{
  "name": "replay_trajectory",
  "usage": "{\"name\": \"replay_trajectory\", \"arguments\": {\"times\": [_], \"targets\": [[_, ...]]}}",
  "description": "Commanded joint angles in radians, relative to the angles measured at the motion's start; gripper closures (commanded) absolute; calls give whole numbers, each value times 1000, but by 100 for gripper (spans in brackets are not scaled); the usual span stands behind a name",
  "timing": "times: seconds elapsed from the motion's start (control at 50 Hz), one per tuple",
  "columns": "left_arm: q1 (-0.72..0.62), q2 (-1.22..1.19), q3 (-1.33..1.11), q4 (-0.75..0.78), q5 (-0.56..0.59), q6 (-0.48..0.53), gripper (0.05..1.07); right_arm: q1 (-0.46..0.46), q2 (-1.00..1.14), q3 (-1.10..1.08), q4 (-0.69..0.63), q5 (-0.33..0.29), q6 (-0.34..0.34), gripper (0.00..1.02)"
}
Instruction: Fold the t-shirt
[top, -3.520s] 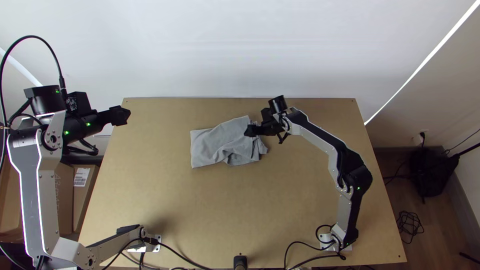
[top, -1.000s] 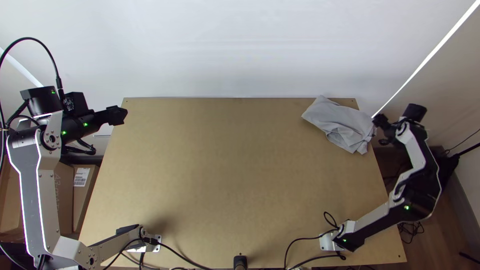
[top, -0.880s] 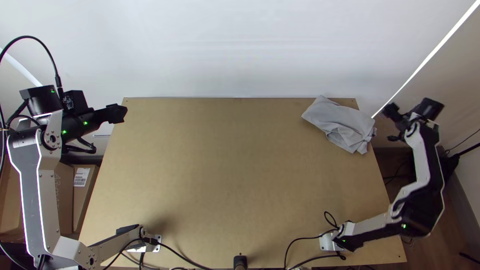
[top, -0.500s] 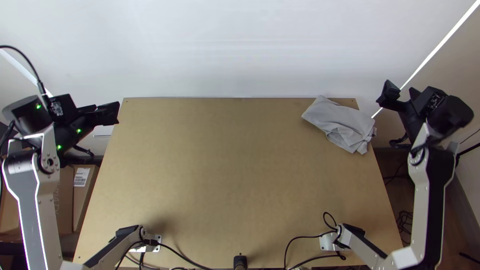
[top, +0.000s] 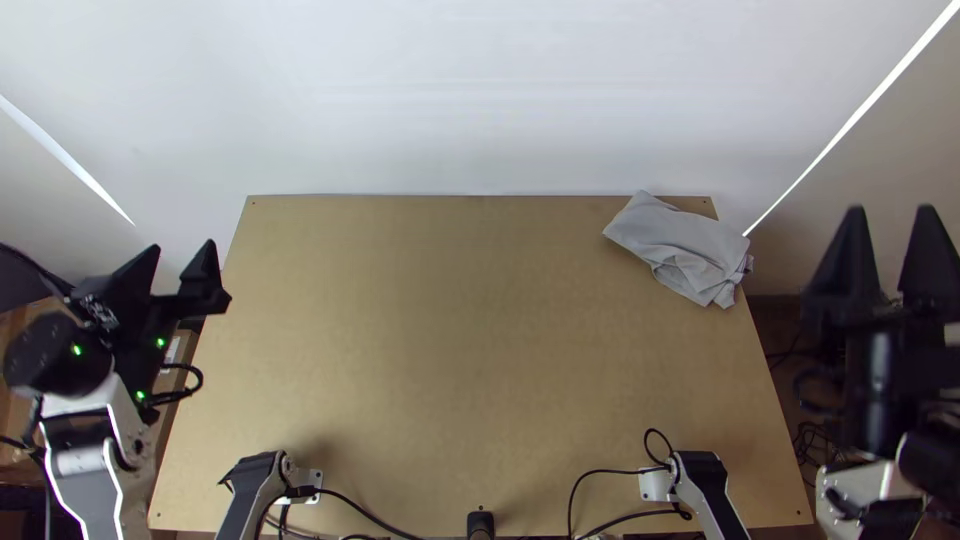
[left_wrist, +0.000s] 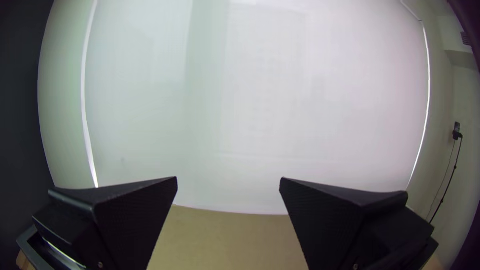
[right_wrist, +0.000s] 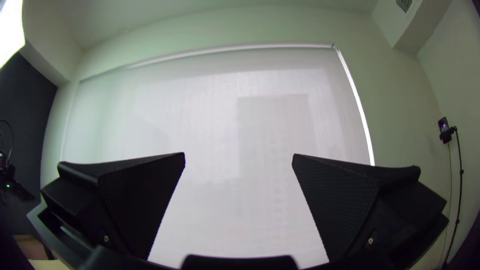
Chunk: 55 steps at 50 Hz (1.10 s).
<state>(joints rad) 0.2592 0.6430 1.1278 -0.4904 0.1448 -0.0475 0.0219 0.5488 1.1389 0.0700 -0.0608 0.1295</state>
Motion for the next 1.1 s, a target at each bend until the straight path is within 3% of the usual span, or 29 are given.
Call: {"name": "replay_trajectory", "arguments": {"times": [0.0,0.38,0.58,0.82,0.98,1.08], "targets": [[0,-118,-152,93,-7,-5,10,29,-99,-137,59,6,9,4],[5,-464,-589,230,-30,-5,10,44,-559,-717,260,-5,30,4],[-2,-640,-773,230,-30,-5,10,44,-558,-815,202,16,117,4],[-20,-643,-939,259,-30,-91,10,59,-558,-1110,217,22,110,4],[-35,-643,-1002,326,-33,-135,10,76,-558,-1136,91,22,121,4],[-35,-646,-1070,331,-31,-100,10,78,-553,-1131,-78,27,93,4]]}}
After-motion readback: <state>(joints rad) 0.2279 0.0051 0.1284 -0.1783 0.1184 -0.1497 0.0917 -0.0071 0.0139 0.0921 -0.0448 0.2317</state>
